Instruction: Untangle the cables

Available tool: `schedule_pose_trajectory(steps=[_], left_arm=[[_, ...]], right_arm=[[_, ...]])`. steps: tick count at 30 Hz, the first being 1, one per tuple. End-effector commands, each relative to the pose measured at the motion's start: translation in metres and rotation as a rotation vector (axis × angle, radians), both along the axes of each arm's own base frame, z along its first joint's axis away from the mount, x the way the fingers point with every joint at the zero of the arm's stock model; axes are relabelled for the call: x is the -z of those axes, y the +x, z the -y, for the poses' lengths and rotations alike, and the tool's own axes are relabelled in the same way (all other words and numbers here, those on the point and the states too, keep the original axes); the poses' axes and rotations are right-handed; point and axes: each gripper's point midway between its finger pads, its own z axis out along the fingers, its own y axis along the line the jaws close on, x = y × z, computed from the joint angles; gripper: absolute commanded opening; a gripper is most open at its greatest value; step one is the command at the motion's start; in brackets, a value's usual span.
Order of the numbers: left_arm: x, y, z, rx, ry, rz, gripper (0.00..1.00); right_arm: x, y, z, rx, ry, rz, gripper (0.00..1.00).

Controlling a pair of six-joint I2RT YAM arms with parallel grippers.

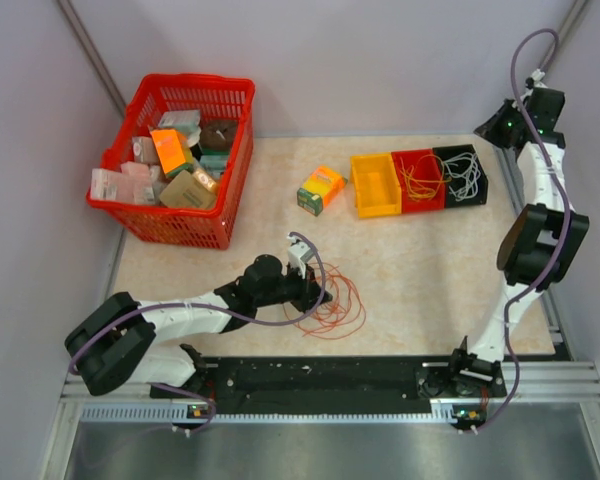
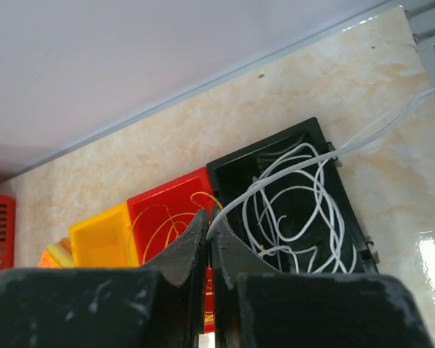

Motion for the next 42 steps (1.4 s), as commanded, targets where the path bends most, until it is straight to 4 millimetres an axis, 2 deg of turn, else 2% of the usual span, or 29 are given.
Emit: schedule_pose_trajectory(steps=[1,6,12,16,20,26,29,36,40,42], left_arm=[[-0.016,0.000,0.006,0.022,-0.056,0.054,0.00],[-0.016,0.001,0.006,0.021,-0.052,0.051,0.00],[-0.016,0.002,0.006,0.012,-0.050,0.049,0.00],[-0.015,0.002,0.006,0.012,-0.048,0.047,0.00],[-0.016,0.002,0.005,0.010,-0.050,0.051,0.00],[-0.016,0.002,0.006,0.016,-0.051,0.051,0.00],[-0.016,0.001,0.005,0.014,-0.053,0.053,0.00],[-0.016,0.001,0.006,0.019,-0.053,0.052,0.00],[-0.016,0.001,0.006,0.017,-0.053,0.051,0.00],[-0.016,0.001,0.006,0.019,-0.053,0.052,0.00]], right_arm=[[-0.002,0.017,0.011,-0.021,-0.039,0.045,0.00],[0.022,0.031,0.007,-0.069,-0.036,0.026,0.00],[0.028,0.042,-0.026,-0.114,-0.091,0.031,0.00],[0.045,0.044,-0.037,-0.090,-0.141,-0.011,0.00],[0.071,0.034,-0.026,0.004,-0.171,-0.100,0.00],[0.108,0.013,-0.022,0.042,-0.175,-0.211,0.00],[0.120,0.006,-0.019,0.052,-0.179,-0.265,0.00],[0.127,-0.001,-0.024,0.041,-0.141,-0.372,0.00],[0.129,-0.010,-0.024,0.047,-0.138,-0.442,0.04],[0.125,-0.016,-0.021,0.052,-0.158,-0.457,0.11]])
